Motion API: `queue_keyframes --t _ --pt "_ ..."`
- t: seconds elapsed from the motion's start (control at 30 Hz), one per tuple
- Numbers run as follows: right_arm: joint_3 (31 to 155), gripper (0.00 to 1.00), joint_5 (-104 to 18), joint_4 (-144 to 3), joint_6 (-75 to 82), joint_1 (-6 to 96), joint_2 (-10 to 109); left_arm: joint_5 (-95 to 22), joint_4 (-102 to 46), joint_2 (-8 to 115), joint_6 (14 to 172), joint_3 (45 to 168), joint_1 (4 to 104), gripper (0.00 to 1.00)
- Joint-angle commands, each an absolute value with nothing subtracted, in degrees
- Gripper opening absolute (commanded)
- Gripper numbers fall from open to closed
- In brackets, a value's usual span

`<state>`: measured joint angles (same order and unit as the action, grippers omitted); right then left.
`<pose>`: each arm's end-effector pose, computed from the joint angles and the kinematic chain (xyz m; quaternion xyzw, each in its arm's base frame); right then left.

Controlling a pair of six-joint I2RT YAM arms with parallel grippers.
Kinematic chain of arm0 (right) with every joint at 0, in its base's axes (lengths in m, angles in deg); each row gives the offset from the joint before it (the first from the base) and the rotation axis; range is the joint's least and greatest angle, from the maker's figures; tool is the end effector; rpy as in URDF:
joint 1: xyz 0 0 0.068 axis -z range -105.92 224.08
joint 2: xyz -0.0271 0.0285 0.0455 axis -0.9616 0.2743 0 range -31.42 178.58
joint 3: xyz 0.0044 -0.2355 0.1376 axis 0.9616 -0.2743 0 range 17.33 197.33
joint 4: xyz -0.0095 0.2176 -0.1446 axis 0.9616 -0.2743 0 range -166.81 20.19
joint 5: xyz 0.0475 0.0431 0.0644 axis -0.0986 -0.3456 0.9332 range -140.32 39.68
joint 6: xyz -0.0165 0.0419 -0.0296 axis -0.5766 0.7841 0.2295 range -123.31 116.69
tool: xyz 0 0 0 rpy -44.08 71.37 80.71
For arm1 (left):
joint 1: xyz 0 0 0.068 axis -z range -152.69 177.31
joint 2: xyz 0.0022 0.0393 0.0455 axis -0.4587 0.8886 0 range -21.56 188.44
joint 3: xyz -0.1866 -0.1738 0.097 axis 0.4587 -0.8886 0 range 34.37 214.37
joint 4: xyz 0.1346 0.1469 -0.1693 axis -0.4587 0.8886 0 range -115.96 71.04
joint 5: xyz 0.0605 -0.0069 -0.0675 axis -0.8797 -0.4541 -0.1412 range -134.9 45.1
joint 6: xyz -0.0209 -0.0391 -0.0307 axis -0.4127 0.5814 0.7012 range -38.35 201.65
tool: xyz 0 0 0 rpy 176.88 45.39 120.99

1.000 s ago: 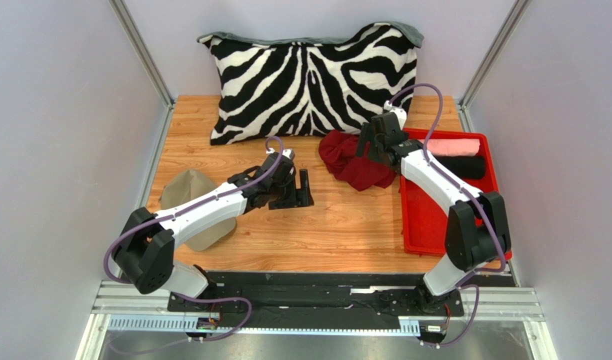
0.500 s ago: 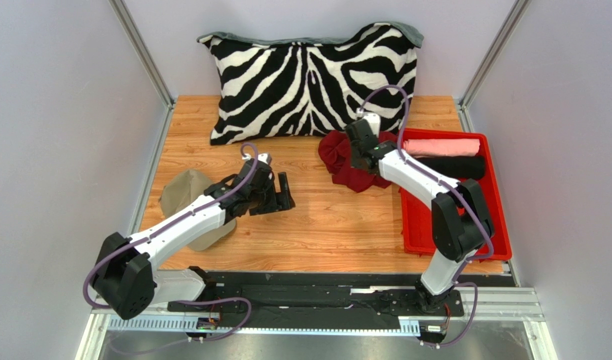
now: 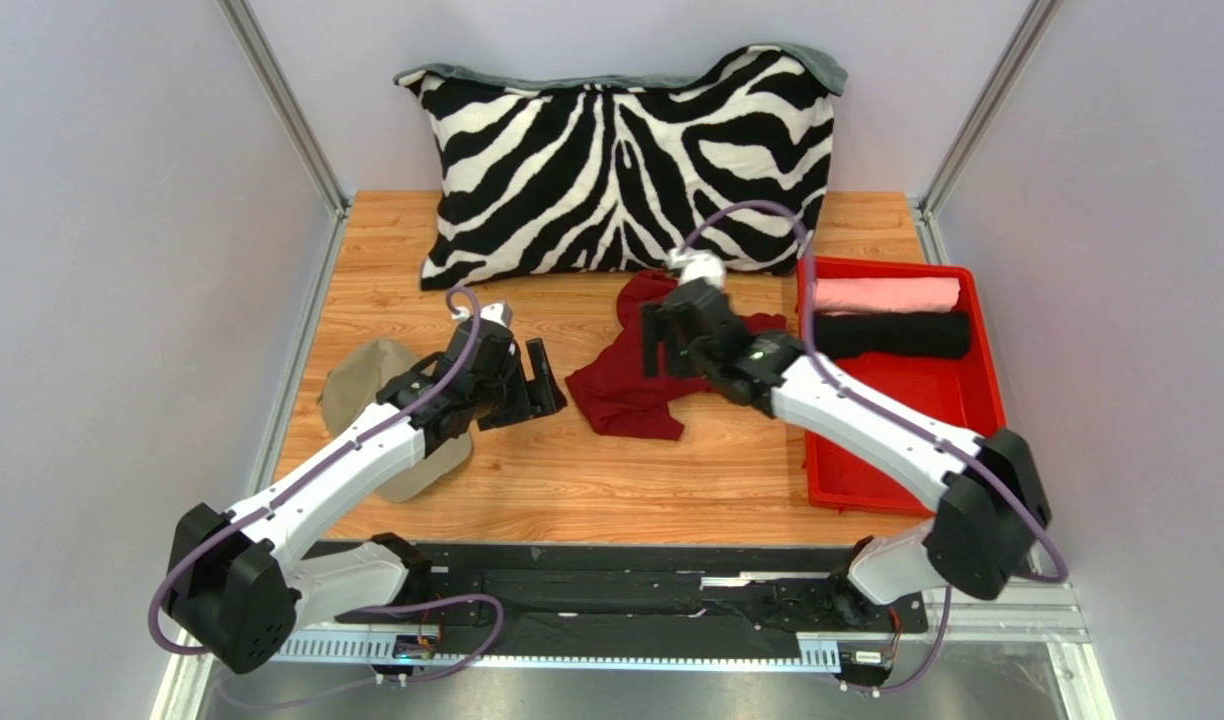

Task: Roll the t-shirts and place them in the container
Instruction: Flatten out the T-shirt at the center of the board.

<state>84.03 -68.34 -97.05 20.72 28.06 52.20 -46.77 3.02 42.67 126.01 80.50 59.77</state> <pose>0.2300 0.2225 0.2869 -0.1136 0.9046 0.1027 0.3978 0.1959 -0.1233 0.2520 -0.1023 0.9249 -0.2155 0.2961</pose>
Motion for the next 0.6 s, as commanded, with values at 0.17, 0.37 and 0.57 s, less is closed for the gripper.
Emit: queue_keyframes --t 0.17,0.37,0.57 --pt "73.9 0.77 -67.5 -93.7 23.1 48.0 43.4 -46.7 0.1 54.0 123.7 87.8 65.6 0.81" --pt "78.8 0.78 -61.8 -92.0 22.8 49.7 48.6 -49.1 -1.6 66.8 126.7 93.3 67.6 0.81" --pt "90.6 0.76 -63.9 -94.4 22.4 43.9 59.4 -51.6 -2.6 73.4 128.3 95.0 67.6 0.77"
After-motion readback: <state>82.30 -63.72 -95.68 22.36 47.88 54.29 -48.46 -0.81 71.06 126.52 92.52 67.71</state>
